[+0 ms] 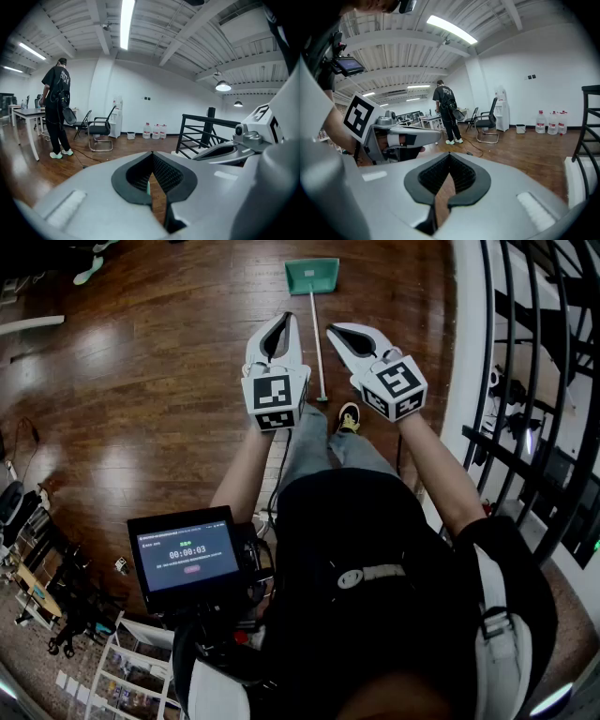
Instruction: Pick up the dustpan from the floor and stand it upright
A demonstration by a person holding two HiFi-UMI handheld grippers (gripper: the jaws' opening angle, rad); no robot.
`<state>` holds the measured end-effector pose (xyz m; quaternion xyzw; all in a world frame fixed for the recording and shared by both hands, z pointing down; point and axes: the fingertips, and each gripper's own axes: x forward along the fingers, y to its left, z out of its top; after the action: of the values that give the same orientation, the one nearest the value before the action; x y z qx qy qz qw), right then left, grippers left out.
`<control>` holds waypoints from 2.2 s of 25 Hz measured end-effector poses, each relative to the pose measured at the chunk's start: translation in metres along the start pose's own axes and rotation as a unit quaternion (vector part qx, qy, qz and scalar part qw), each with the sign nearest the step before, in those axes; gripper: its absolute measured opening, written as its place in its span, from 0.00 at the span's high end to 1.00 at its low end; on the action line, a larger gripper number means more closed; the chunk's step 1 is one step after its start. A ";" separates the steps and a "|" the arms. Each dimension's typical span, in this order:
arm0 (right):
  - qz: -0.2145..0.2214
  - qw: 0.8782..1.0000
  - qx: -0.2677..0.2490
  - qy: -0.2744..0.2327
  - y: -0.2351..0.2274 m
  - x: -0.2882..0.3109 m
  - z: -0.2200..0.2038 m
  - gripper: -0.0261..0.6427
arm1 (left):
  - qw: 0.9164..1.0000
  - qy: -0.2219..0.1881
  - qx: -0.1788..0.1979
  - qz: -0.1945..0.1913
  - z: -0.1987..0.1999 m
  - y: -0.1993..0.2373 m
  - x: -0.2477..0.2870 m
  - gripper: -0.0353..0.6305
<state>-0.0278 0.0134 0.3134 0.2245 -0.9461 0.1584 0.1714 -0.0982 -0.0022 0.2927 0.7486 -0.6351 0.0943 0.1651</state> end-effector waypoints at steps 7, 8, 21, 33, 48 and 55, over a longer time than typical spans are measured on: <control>0.056 0.996 -0.055 0.041 -0.009 0.015 -0.030 0.96 | 0.999 -0.006 0.036 -0.009 -0.014 0.014 0.019 0.92; 0.066 0.995 -0.060 0.050 -0.013 0.011 -0.039 0.96 | 0.999 -0.004 0.036 -0.008 -0.018 0.014 0.021 0.92; 0.226 0.957 -0.032 0.180 -0.044 0.056 -0.289 0.56 | 0.995 0.073 0.053 0.034 -0.155 0.035 0.041 0.92; 0.237 0.918 0.066 0.313 -0.014 0.065 -0.535 0.38 | 0.992 0.107 0.061 0.038 -0.269 0.030 0.019 0.92; 0.238 0.809 0.447 0.300 0.018 0.116 -0.576 0.86 | 0.993 0.093 0.042 0.065 -0.290 0.046 0.013 0.92; 0.266 0.745 0.548 0.272 0.023 0.089 -0.484 0.86 | 0.993 0.085 0.025 0.073 -0.242 0.042 0.006 0.92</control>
<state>0.0095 0.1822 0.7751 -0.0337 -0.6312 0.7430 0.2200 -0.1214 0.0753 0.5250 0.6932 -0.6694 0.1852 0.1926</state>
